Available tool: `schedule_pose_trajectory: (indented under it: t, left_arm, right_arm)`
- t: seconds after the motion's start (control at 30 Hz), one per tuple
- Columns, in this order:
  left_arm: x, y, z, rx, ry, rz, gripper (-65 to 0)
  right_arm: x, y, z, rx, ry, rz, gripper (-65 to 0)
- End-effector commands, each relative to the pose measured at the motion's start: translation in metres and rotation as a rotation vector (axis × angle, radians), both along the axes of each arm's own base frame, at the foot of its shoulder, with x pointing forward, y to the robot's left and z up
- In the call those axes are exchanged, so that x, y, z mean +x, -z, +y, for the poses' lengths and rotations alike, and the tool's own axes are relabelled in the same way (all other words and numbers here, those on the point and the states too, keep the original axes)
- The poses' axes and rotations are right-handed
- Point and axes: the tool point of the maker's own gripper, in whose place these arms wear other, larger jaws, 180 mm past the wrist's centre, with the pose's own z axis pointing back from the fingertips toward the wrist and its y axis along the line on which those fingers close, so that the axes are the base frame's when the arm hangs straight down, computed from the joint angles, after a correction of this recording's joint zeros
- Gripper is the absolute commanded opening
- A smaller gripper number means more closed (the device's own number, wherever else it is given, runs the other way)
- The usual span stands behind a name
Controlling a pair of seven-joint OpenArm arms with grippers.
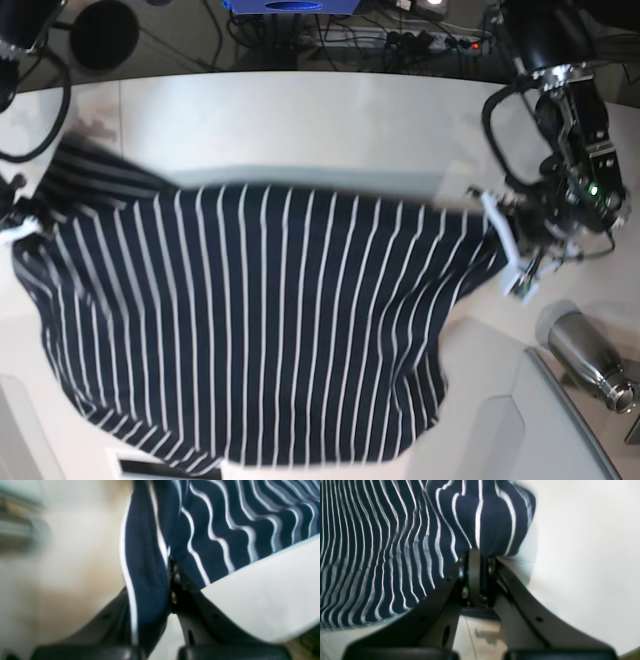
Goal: Layout the t-shirt on the table in an organized manner, then fold the t-shirt properly
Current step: 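Raise the shirt with both grippers and shake it out over the table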
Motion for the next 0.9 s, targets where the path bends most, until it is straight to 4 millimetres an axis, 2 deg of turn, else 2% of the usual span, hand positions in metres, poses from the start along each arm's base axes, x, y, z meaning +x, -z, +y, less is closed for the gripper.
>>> schedule_pose_trajectory:
  t: [0.0, 0.1, 0.23, 0.43, 0.57, 0.67, 0.73, 0.77, 0.87]
  left_arm:
    - [0.006, -0.002, 0.009, -0.001, -0.015, -0.02, -65.0]
    - [-0.013, 0.023, 0.024, -0.008, -0.034, 0.054, -65.0]
    - [-0.018, 0.03, 0.028, -0.018, -0.038, 0.062, -65.0]
    - [-0.02, 0.033, 0.028, -0.021, -0.041, 0.07, -65.0]
    - [-0.032, 0.04, 0.03, -0.009, -0.041, 0.103, -65.0]
    - [-0.055, 0.059, 0.041, 0.05, -0.05, 0.179, -65.0]
    - [-0.063, 0.07, 0.043, 0.055, -0.051, 0.199, -65.0]
    - [-0.067, 0.075, 0.044, 0.049, -0.056, 0.206, -65.0]
    - [-0.076, 0.092, 0.047, 0.02, -0.073, 0.232, -65.0]
  right_arm:
    - [0.013, -0.012, -0.005, -0.014, 0.004, -0.055, -64.2]
    - [0.006, 0.011, 0.007, 0.014, -0.026, 0.007, -64.2]
    - [0.002, 0.023, 0.016, 0.031, -0.044, 0.04, -64.2]
    - [-0.011, 0.032, 0.017, 0.039, -0.033, 0.073, -64.2]
    - [-0.024, 0.042, 0.016, 0.042, -0.026, 0.109, -64.2]
    - [-0.038, 0.062, 0.01, 0.072, 0.036, 0.173, -64.2]
    - [-0.047, 0.078, 0.008, 0.1, 0.073, 0.222, -64.2]
    - [-0.048, 0.083, 0.008, 0.104, 0.077, 0.229, -64.2]
    - [-0.034, 0.088, 0.003, 0.102, 0.1, 0.19, -64.2]
